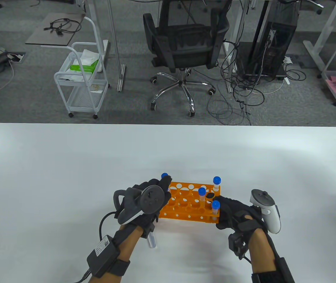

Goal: Insert test tubes into test tube rack (6 test tubes)

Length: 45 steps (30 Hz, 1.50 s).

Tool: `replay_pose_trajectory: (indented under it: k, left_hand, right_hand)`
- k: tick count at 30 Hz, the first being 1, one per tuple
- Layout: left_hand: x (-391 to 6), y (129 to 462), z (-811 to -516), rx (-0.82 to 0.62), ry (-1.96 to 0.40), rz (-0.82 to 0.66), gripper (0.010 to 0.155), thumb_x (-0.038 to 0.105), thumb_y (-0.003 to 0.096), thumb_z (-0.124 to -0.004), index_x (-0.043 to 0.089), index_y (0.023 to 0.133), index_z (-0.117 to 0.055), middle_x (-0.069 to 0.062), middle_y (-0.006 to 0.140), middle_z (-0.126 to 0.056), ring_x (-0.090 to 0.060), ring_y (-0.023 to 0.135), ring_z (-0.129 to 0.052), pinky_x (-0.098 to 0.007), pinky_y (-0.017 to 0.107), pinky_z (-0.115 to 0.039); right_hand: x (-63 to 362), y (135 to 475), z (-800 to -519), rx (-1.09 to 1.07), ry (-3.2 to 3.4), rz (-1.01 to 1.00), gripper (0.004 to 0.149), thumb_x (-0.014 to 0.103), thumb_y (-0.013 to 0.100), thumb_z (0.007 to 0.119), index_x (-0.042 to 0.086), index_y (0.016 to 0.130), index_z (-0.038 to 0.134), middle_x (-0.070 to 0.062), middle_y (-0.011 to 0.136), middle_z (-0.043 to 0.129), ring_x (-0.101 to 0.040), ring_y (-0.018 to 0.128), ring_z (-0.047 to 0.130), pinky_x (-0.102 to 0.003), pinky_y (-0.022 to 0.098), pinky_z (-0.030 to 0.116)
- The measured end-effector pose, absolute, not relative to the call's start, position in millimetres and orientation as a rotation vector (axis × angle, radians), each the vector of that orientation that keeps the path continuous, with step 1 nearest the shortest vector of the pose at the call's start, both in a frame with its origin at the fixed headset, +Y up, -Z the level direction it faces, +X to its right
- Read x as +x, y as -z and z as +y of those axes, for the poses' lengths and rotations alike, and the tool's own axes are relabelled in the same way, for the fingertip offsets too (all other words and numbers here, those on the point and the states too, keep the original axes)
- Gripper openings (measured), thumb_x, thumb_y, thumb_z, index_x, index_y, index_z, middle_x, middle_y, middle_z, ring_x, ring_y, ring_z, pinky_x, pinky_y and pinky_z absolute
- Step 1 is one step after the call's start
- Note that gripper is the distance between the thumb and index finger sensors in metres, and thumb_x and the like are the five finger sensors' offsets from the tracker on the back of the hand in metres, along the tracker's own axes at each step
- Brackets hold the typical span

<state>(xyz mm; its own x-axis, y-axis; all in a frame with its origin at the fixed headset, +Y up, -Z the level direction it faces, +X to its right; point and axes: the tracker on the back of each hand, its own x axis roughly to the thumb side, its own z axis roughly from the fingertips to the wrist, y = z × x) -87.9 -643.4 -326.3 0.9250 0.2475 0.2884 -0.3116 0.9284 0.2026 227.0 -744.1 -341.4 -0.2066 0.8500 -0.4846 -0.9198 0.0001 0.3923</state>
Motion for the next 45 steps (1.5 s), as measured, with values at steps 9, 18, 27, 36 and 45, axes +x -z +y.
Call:
replay_pose_trajectory:
  k: [9,18,27,36,45]
  left_hand:
    - [-98,321,-629,0.287,-0.404,-0.281,0.056,0.050,0.0402,-0.080,0.029,0.091,-0.079,-0.004,0.071,-0.098,-0.019,0.043,-0.103,-0.043,0.036,-0.086]
    - [-143,333,-644,0.221,-0.566,-0.096,0.058,0.054,0.0420,-0.075,0.025,0.092,-0.079,-0.010,0.089,-0.092,-0.027,0.061,-0.106,-0.043,0.038,-0.092]
    - [-167,347,-707,-0.144,-0.605,0.207,0.062,0.056,0.0422,-0.078,0.021,0.093,-0.080,-0.013,0.089,-0.090,-0.031,0.062,-0.104,-0.043,0.033,-0.095]
    - [-147,350,-731,-0.282,-0.458,0.213,0.058,0.056,0.0360,-0.090,0.027,0.086,-0.090,-0.008,0.081,-0.098,-0.024,0.055,-0.106,-0.042,0.034,-0.093]
    - [-118,350,-748,-0.358,-0.297,0.162,0.072,0.058,0.0333,-0.092,0.031,0.097,-0.074,-0.007,0.078,-0.096,-0.022,0.054,-0.104,-0.040,0.035,-0.092]
  right_hand:
    - [229,341,-744,-0.135,-1.608,0.731,0.049,0.057,0.052,0.068,0.040,0.098,0.071,-0.013,0.106,0.068,-0.033,0.081,0.086,-0.051,0.060,0.073]
    - [235,341,-743,-0.152,-1.592,0.706,0.049,0.057,0.052,0.069,0.040,0.097,0.071,-0.013,0.106,0.068,-0.033,0.081,0.086,-0.052,0.060,0.073]
    - [245,341,-742,-0.170,-1.571,0.665,0.048,0.056,0.051,0.069,0.040,0.097,0.071,-0.014,0.105,0.069,-0.034,0.080,0.086,-0.052,0.059,0.073]
    - [254,341,-741,-0.191,-1.554,0.636,0.048,0.056,0.052,0.070,0.039,0.096,0.072,-0.014,0.105,0.069,-0.034,0.080,0.086,-0.052,0.059,0.073]
    - [256,341,-738,-0.189,-1.538,0.617,0.048,0.056,0.051,0.070,0.039,0.096,0.072,-0.014,0.105,0.069,-0.034,0.080,0.086,-0.053,0.058,0.073]
